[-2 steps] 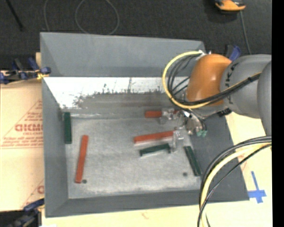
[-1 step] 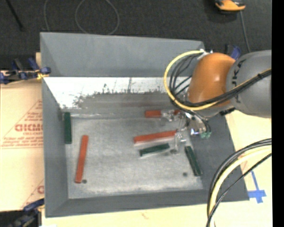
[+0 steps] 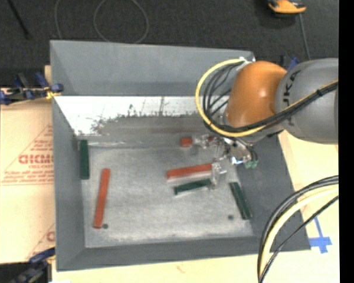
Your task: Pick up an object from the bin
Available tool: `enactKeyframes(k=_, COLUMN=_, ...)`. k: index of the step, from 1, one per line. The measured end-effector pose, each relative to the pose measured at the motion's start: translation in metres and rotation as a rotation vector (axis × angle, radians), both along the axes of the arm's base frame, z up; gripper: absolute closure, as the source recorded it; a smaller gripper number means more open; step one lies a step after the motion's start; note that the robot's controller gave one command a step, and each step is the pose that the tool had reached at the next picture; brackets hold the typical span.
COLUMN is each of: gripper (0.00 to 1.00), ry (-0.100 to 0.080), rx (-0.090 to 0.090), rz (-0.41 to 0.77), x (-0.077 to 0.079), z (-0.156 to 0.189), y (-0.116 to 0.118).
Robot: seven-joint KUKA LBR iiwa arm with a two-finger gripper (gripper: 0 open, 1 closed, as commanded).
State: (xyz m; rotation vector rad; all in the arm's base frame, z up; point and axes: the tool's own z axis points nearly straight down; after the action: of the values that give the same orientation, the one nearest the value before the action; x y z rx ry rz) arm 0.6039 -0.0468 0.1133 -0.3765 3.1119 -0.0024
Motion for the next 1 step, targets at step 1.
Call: enactKeyframes(k=1, gripper=0.0, ry=0.006, rx=0.002, rz=-0.174, x=-0.0118, z=-0.0437, y=0.0008)
